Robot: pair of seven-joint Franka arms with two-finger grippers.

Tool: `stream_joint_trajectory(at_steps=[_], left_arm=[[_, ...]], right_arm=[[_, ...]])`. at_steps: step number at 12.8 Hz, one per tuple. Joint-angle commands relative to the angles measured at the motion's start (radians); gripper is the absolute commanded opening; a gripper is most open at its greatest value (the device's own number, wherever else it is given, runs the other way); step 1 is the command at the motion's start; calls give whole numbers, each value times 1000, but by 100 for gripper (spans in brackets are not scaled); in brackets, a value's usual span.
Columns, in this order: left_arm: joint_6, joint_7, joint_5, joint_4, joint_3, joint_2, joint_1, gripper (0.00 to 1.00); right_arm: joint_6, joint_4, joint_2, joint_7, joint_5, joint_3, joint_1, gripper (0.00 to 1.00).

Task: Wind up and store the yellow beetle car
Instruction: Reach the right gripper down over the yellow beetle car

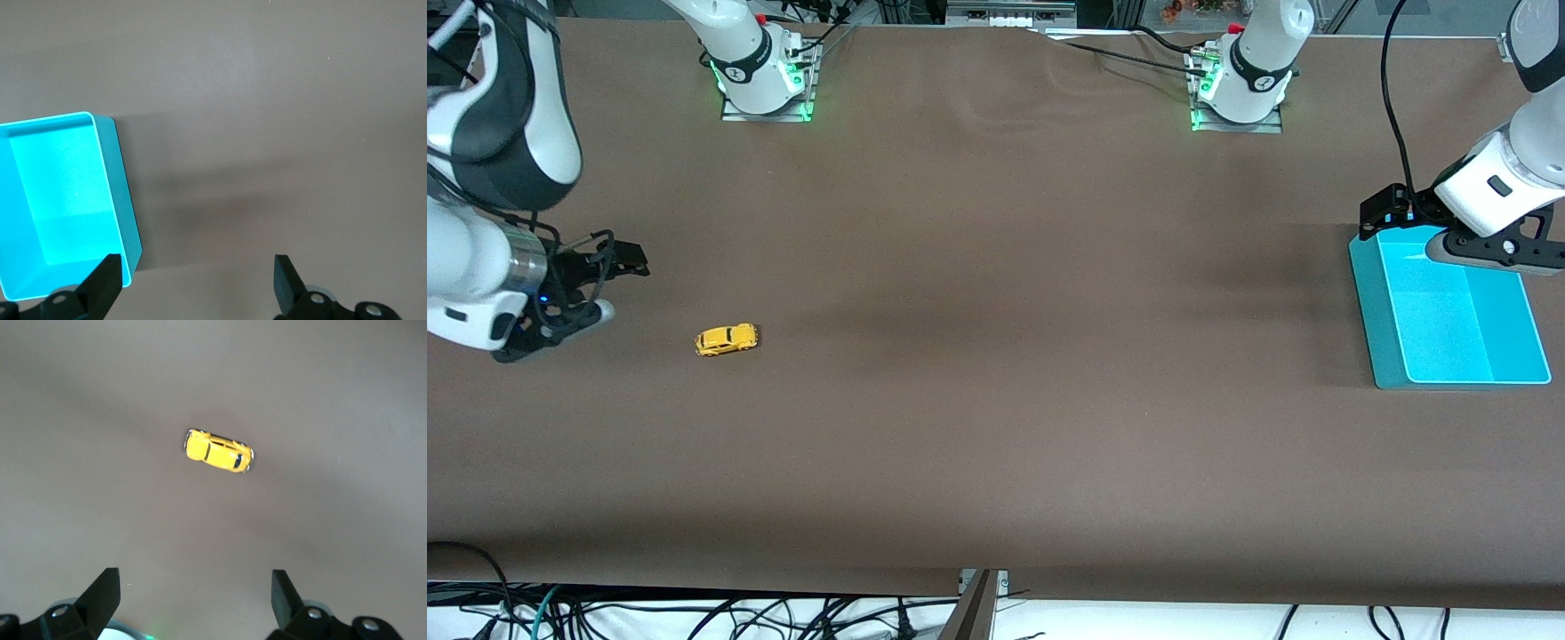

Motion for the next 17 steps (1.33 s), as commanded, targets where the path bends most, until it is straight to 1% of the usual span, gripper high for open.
stream_joint_trajectory(at_steps=[1, 3, 5, 8, 10, 14, 17], left_arm=[[6, 9, 10, -20, -1, -18, 3, 100], [6, 7, 10, -20, -1, -18, 3, 100], [4, 9, 10, -20, -1, -18, 3, 100], [4, 9, 10, -18, -1, -16, 3, 100], [4, 9, 10, -20, -1, -16, 3, 100], [4, 9, 10, -18, -1, -15, 3, 100], [4, 9, 10, -18, -1, -15, 3, 100]], right_arm=[[17, 5, 41, -174, -8, 1, 2, 100], [74, -3, 76, -334, -8, 1, 0, 100], [163, -55, 89, -526, -3, 1, -5, 100], [262, -133, 89, -663, -8, 1, -5, 100], [374, -210, 87, -775, -5, 1, -5, 100], [578, -375, 58, -893, -2, 1, -5, 100], [698, -457, 57, -968, -2, 3, -5, 100]])
